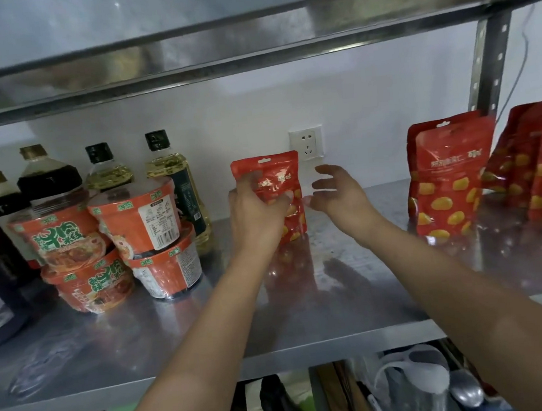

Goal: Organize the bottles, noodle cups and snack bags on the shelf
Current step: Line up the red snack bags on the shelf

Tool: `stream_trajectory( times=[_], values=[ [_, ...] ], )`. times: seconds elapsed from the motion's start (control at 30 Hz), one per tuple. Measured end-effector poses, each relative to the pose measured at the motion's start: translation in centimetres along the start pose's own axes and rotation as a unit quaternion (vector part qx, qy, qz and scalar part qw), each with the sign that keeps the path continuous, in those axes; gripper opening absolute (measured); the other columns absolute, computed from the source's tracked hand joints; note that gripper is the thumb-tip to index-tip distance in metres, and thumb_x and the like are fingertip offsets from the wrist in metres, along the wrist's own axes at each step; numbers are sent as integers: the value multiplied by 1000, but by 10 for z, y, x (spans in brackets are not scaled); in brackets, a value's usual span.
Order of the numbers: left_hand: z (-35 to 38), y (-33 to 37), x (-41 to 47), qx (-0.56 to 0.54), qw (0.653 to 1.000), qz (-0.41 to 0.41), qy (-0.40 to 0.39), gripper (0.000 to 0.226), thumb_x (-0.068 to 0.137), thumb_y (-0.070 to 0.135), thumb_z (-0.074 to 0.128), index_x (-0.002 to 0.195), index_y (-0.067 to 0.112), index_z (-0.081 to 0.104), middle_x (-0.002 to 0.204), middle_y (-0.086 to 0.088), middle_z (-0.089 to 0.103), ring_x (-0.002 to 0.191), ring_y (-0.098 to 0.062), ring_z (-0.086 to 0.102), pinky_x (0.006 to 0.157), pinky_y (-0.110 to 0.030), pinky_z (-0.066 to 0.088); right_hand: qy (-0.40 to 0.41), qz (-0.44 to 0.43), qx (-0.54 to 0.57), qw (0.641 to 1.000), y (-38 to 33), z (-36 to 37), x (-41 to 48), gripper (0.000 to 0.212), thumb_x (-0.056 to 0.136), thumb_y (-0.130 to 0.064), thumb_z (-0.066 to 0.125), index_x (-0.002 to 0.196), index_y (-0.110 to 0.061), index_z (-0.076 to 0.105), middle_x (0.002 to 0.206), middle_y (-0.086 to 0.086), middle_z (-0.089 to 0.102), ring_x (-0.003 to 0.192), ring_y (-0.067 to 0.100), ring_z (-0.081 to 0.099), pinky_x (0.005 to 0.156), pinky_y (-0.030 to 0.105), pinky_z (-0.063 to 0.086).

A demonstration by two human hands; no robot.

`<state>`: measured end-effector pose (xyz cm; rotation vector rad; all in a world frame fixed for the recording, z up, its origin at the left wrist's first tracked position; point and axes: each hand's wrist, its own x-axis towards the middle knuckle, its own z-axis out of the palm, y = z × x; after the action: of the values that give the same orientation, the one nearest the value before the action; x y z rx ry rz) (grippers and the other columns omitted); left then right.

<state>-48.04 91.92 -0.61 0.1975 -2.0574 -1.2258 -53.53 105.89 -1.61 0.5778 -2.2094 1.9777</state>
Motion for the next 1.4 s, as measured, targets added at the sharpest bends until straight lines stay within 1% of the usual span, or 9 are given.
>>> stream_trajectory(
  times=[0.07, 0.2, 0.37, 0.53, 0.67, 0.87, 1.03, 1.2, 1.4],
  values=[
    [15, 8, -6, -36, 999, -3, -18, 56, 75, 37, 78, 125, 25, 55, 118, 3, 63, 106, -18, 64, 93, -41, 54, 7, -9, 7, 1000, -7, -11, -10, 58, 89, -9, 72, 140, -16, 45, 115, 2, 58, 99, 11, 62, 68, 9, 47],
    [49, 29, -25, -155, 983, -5, -94, 39, 87, 18, 77, 120, 20, 56, 107, -1, 67, 96, -17, 65, 77, -22, 51, 50, -46, 24, 997, -17, -43, -31, 46, 92, -5, 67, 134, -16, 52, 117, 8, 64, 100, 14, 65, 72, 12, 49],
    [90, 54, -45, -235, 956, -30, -176, 20, 96, 22, 66, 114, 22, 56, 96, 4, 65, 98, -25, 69, 85, -37, 55, 207, -134, 15, 969, -28, -102, -63, 25, 96, -1, 56, 113, -18, 63, 99, 2, 74, 95, 8, 71, 86, 17, 54],
    [130, 65, -56, -117, 958, -53, -258, 44, 94, 38, 67, 131, 19, 54, 115, 5, 63, 112, -20, 62, 100, -40, 51, 388, -91, -5, 917, 0, -157, -64, 26, 92, -5, 56, 115, -17, 61, 107, 3, 69, 100, 16, 66, 96, 40, 54],
    [146, 73, -57, -52, 956, -48, -284, 58, 97, 43, 60, 144, 11, 48, 140, -7, 57, 126, -26, 57, 108, -46, 45, 335, 33, -64, 939, 33, -178, -49, 36, 96, -15, 59, 131, -12, 54, 120, 3, 64, 111, 20, 62, 99, 43, 52],
    [162, 72, -50, -21, 961, -33, -274, 31, 94, 33, 67, 112, 9, 73, 110, -4, 75, 99, -23, 71, 96, -47, 55, 239, 112, -78, 961, 45, -184, -36, 40, 104, -13, 46, 144, -7, 46, 120, 6, 64, 113, 21, 59, 93, 32, 47],
    [138, 79, -52, -123, 966, -61, -220, 19, 82, 38, 76, 79, 20, 71, 82, -4, 76, 74, -19, 72, 72, -42, 61, 241, 51, -30, 969, 15, -177, -52, 37, 100, -21, 59, 135, -10, 57, 120, 5, 66, 108, 19, 65, 83, 28, 54],
    [56, 73, -79, -290, 931, -161, -151, 13, 92, 22, 70, 94, 8, 72, 86, -3, 78, 74, -14, 75, 56, -25, 58, 98, 52, 116, 987, -28, -137, -110, 34, 90, -28, 71, 122, -20, 66, 105, -1, 77, 96, 16, 74, 82, 33, 58],
    [-2, 41, -103, -286, 933, -174, -129, 19, 87, 29, 72, 97, 12, 72, 92, -1, 79, 90, -21, 75, 72, -34, 60, -18, 76, 175, 981, -19, -69, -142, 35, 80, -30, 72, 112, -16, 72, 105, 6, 77, 98, 27, 74, 89, 45, 57]
  ],
)
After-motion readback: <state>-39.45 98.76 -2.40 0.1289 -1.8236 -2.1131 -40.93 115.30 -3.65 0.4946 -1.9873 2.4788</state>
